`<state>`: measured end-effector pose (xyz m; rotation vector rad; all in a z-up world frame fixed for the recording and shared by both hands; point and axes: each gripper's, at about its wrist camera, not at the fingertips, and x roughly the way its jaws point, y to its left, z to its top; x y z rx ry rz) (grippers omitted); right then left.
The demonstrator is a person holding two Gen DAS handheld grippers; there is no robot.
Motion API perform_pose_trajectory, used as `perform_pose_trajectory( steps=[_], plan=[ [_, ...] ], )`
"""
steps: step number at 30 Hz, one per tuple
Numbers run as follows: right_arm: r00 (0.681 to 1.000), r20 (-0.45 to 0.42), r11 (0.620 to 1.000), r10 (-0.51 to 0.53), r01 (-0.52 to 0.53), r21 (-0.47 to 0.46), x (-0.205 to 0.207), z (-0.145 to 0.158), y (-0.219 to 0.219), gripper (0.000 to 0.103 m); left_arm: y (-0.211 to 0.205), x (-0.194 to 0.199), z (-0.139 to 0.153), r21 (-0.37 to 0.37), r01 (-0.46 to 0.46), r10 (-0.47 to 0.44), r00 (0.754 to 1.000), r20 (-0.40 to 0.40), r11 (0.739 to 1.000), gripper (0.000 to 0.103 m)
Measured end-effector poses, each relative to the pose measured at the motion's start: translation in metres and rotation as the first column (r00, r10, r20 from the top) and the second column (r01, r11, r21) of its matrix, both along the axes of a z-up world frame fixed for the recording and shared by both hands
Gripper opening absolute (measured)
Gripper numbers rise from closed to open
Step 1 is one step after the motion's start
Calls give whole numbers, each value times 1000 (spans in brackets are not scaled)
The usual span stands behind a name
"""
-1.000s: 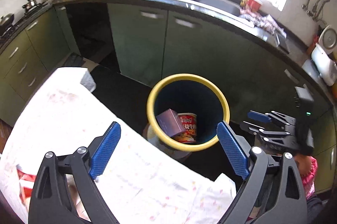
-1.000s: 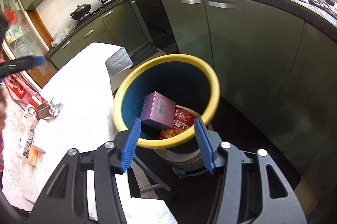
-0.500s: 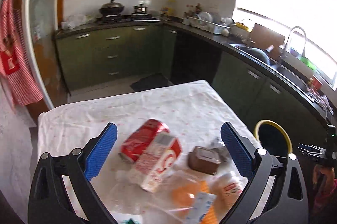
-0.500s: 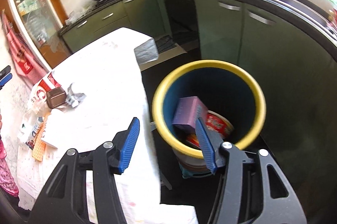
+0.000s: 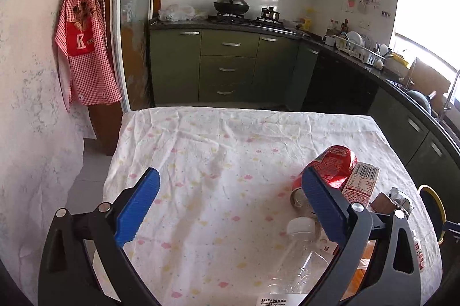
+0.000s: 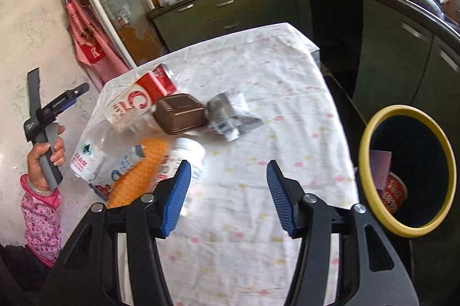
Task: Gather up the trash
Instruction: 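Move the right gripper back to the table and grasp the white pill bottle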
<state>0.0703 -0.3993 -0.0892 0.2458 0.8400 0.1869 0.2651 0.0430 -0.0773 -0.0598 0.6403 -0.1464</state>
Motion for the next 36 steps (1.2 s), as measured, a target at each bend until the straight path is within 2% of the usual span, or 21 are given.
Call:
perform_pose_trajectory(
  steps=[5, 12, 23, 24, 36],
  plan=[
    [998, 20, 998, 60, -60, -27, -8, -8, 51, 53, -7, -6, 5, 10, 24, -24, 1000, 14, 1000, 98],
    [1000, -7, 993, 23, -24, -120, -1, -36, 82, 56, -11, -12, 9, -1, 47, -47, 999, 14, 999, 98],
    [1000, -7, 987, -5, 4, -163, 2, -48, 87, 55, -18, -17, 12, 8, 79, -79, 997, 19, 997, 98],
    [1000, -6, 987, -4, 3, -163, 1, -48, 87, 50, -19, -17, 13, 10, 81, -81, 997, 20, 997, 98],
    [1000, 28, 985, 9, -4, -170, -7, -33, 79, 48, -22, -16, 11, 17, 92, -92, 996, 13, 996, 98]
  ],
)
